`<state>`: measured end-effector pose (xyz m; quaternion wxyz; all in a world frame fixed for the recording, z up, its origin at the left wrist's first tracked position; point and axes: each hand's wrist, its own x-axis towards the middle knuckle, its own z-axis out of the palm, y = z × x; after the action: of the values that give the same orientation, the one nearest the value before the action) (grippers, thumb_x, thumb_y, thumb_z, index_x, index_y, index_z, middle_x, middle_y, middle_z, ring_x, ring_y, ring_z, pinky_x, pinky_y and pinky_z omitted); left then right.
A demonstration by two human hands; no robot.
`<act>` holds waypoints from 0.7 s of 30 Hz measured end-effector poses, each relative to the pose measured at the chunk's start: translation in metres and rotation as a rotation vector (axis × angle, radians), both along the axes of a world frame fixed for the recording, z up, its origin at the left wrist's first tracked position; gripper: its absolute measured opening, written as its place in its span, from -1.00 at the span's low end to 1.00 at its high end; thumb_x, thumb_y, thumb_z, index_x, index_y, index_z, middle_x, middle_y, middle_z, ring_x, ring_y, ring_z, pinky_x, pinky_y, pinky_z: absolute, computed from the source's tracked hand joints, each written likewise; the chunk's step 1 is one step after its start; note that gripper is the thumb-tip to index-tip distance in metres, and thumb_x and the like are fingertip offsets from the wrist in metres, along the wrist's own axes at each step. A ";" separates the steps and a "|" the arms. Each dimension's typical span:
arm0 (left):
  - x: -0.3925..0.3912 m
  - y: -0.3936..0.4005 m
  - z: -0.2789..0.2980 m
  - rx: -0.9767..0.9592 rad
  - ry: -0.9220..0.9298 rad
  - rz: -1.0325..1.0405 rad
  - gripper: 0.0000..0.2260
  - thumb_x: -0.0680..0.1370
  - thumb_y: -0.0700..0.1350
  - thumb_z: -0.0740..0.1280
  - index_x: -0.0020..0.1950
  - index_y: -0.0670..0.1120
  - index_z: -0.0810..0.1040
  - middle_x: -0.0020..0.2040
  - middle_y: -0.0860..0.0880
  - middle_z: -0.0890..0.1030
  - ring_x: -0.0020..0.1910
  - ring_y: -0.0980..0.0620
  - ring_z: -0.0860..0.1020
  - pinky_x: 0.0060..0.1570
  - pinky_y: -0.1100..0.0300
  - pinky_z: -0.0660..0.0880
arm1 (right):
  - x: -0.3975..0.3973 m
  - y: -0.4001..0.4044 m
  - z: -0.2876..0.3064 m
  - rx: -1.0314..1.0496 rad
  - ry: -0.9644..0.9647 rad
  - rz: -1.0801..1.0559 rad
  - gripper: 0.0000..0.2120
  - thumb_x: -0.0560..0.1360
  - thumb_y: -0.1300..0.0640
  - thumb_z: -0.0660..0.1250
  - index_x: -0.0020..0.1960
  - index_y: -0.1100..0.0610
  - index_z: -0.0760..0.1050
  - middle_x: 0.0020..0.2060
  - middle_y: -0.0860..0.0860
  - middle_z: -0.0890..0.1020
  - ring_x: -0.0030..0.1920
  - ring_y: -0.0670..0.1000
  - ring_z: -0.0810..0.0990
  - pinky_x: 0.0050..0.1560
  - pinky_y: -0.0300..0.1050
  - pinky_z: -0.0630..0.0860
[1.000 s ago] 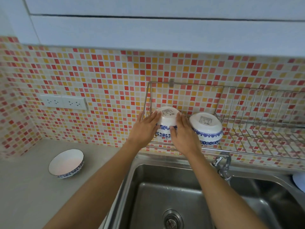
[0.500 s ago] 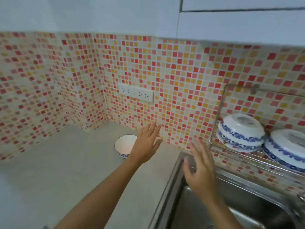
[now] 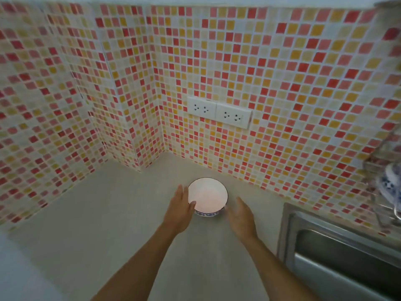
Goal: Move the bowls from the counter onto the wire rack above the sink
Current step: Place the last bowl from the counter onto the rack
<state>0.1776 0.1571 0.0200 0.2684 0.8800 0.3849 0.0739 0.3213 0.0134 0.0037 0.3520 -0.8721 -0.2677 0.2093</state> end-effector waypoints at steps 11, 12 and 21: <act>0.039 0.027 -0.024 -0.506 -0.173 0.277 -0.50 0.53 -0.33 0.14 0.47 -0.23 0.13 0.38 -0.28 0.36 0.32 -0.27 0.36 0.30 -0.03 0.33 | -0.017 0.053 -0.020 0.191 0.630 -0.310 -0.59 0.53 0.25 0.17 0.37 0.11 0.27 0.19 0.15 0.50 -0.26 0.15 0.69 -0.28 0.03 0.65; 0.039 0.026 -0.026 -0.519 -0.176 0.280 -0.50 0.50 -0.37 0.13 0.44 -0.24 0.16 0.35 -0.30 0.38 0.29 -0.28 0.38 0.25 -0.02 0.36 | -0.018 0.052 -0.022 0.210 0.637 -0.336 -0.59 0.51 0.27 0.17 0.35 0.14 0.28 0.16 0.17 0.52 -0.26 0.17 0.70 -0.29 0.04 0.65; 0.030 -0.025 -0.014 -0.588 -0.196 0.082 -0.55 0.46 -0.28 0.09 0.37 -0.22 0.27 0.26 -0.23 0.46 0.11 -0.07 0.42 0.03 0.25 0.32 | -0.036 -0.021 -0.021 0.310 0.684 -0.456 -0.54 0.41 0.20 0.23 0.30 0.00 0.31 0.02 0.13 0.64 -0.27 0.12 0.72 -0.32 -0.04 0.63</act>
<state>0.2073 0.1322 0.0060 0.5442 0.7369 0.3972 0.0546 0.2850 -0.0076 -0.0177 0.5842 -0.7263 0.0356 0.3604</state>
